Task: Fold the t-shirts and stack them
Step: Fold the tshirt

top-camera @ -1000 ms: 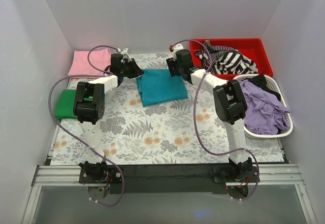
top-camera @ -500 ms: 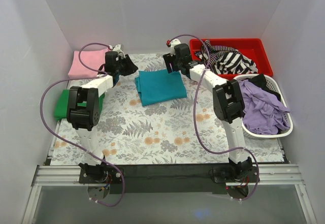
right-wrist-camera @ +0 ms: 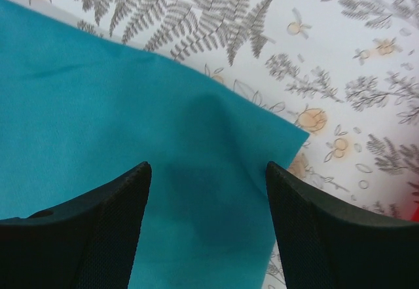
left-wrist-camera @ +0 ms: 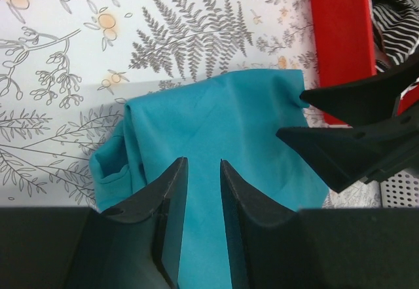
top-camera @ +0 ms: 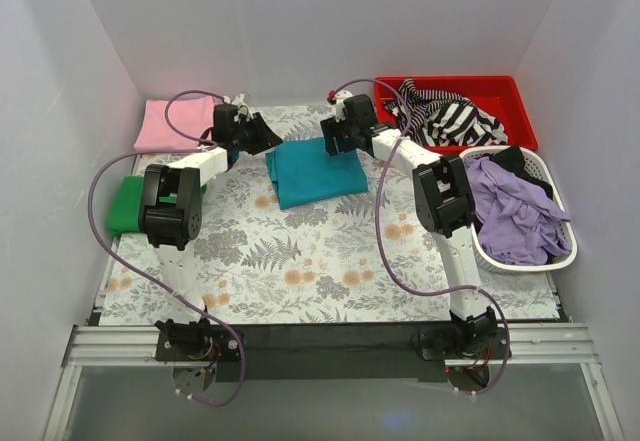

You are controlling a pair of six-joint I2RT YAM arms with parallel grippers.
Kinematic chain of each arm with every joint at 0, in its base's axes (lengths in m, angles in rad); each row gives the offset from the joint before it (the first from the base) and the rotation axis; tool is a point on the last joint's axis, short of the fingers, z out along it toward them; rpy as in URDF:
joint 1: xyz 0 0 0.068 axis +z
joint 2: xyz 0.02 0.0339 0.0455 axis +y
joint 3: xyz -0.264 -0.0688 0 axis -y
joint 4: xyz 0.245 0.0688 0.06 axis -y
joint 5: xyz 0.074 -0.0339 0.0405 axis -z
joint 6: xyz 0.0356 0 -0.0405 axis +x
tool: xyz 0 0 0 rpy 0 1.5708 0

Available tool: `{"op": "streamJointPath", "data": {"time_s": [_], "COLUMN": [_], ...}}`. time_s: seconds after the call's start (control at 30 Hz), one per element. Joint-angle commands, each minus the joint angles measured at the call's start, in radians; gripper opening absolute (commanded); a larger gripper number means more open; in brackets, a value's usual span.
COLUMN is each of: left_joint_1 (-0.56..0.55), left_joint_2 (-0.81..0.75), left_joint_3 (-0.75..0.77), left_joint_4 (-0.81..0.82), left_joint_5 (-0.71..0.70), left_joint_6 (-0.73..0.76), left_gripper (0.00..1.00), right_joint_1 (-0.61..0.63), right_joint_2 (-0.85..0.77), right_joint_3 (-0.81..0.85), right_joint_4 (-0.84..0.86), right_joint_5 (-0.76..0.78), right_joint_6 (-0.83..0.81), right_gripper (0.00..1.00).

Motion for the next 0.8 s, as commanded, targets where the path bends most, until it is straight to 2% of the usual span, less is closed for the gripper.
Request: {"op": "streamJointPath", "data": {"time_s": [0.0, 0.43, 0.47, 0.57, 0.6, 0.77], "left_joint_1": [-0.002, -0.011, -0.014, -0.014, -0.014, -0.014], "left_joint_2": [0.031, 0.106, 0.103, 0.094, 0.091, 0.091], "left_joint_3": [0.016, 0.068, 0.065, 0.051, 0.048, 0.043], "left_joint_4": [-0.026, -0.083, -0.089, -0.098, -0.126, -0.186], "left_joint_5": [-0.028, -0.104, -0.111, -0.135, -0.137, -0.155], "left_joint_6": [0.012, 0.053, 0.056, 0.071, 0.078, 0.094], "left_gripper": [0.25, 0.24, 0.22, 0.08, 0.0, 0.0], "right_joint_1": [0.014, 0.061, 0.064, 0.083, 0.09, 0.144], "right_joint_2": [-0.064, -0.095, -0.092, -0.102, -0.118, -0.162], "right_joint_3": [-0.04, -0.106, -0.106, -0.15, -0.19, -0.291], "right_joint_4": [0.011, 0.007, -0.004, -0.018, -0.018, -0.019], "right_joint_5": [-0.049, -0.095, -0.106, -0.135, -0.141, -0.132], "right_joint_6": [0.018, 0.024, 0.024, 0.028, 0.027, 0.042], "right_gripper": [0.77, 0.77, 0.76, 0.72, 0.7, 0.62]}}
